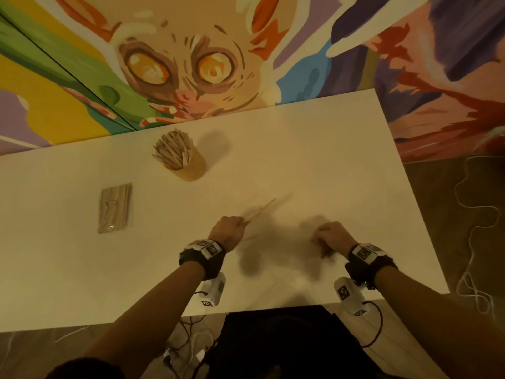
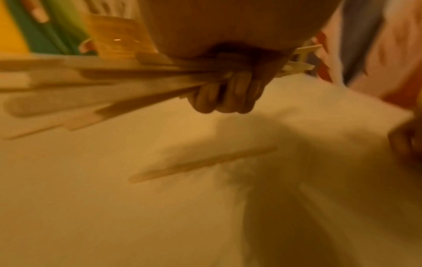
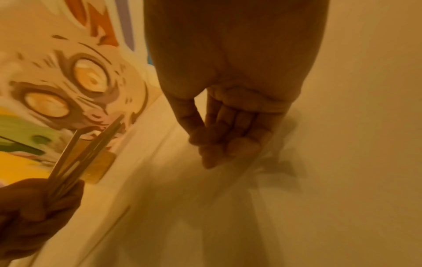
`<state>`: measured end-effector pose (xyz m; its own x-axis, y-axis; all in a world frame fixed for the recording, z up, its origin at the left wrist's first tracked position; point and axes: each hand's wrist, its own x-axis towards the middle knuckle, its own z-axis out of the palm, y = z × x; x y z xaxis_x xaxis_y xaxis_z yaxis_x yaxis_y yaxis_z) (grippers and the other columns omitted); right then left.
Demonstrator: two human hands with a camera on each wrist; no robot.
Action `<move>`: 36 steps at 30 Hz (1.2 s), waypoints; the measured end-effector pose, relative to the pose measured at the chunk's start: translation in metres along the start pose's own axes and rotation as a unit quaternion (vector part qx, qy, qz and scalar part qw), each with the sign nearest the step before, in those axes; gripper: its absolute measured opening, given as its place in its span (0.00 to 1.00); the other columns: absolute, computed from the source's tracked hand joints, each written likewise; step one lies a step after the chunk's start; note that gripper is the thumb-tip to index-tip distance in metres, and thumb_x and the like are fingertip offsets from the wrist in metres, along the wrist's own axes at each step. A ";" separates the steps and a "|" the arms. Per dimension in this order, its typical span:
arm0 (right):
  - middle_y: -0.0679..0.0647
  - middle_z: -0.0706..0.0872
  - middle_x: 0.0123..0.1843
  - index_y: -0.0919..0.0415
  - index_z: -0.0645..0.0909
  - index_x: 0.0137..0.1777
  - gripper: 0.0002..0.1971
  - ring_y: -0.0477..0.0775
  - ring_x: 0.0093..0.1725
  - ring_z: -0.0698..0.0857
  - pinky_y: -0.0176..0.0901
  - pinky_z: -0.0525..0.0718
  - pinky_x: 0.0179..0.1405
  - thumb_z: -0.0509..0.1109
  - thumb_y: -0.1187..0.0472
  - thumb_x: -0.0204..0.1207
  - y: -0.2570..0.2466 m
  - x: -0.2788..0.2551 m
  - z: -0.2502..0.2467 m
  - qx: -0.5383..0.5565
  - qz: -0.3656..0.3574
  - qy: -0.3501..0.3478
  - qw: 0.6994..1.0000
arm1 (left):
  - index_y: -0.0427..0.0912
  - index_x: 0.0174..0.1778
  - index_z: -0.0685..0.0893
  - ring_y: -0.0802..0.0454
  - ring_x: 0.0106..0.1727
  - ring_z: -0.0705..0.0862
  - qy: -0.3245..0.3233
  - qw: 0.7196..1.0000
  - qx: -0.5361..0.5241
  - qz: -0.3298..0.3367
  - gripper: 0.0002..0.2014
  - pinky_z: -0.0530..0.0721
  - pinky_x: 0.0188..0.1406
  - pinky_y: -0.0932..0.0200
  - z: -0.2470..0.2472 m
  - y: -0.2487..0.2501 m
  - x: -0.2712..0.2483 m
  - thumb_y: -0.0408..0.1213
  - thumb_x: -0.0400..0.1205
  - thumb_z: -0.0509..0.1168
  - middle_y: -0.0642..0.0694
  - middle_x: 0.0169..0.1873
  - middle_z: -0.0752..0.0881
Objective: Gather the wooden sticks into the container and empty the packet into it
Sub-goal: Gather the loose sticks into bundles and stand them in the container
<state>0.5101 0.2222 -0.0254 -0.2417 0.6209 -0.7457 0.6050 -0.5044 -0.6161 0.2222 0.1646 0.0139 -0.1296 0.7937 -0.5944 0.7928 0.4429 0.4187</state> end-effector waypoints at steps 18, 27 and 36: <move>0.66 0.90 0.44 0.72 0.85 0.51 0.23 0.59 0.36 0.87 0.42 0.81 0.32 0.58 0.51 0.87 -0.116 -0.044 0.134 0.049 -0.093 -0.104 0.989 | 0.45 0.50 0.80 0.49 0.34 0.79 -0.106 0.985 0.015 0.135 0.10 0.74 0.36 0.57 -0.025 -0.017 -0.062 0.46 0.81 0.59 0.46 0.36 0.84; 0.55 0.85 0.45 0.60 0.84 0.51 0.12 0.59 0.44 0.85 0.48 0.81 0.44 0.63 0.54 0.85 -0.099 -0.014 0.145 -0.171 -0.132 0.042 0.975 | 0.40 0.47 0.81 0.54 0.24 0.73 0.019 0.954 -0.298 0.011 0.05 0.72 0.26 0.59 -0.036 -0.094 -0.059 0.36 0.84 0.62 0.52 0.25 0.76; 0.57 0.78 0.61 0.61 0.80 0.59 0.11 0.61 0.59 0.78 0.52 0.77 0.54 0.62 0.57 0.83 -0.075 0.011 0.185 -0.528 -0.229 0.065 0.815 | 0.42 0.38 0.73 0.61 0.12 0.61 0.124 0.513 -0.824 -0.205 0.13 0.61 0.10 0.69 -0.059 -0.185 -0.047 0.39 0.89 0.55 0.55 0.14 0.63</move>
<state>0.3219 0.1561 -0.0340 -0.5847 0.6917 -0.4240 0.8063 0.5534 -0.2091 0.0459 0.0699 0.0050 -0.3184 0.4310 -0.8443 -0.8858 0.1821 0.4269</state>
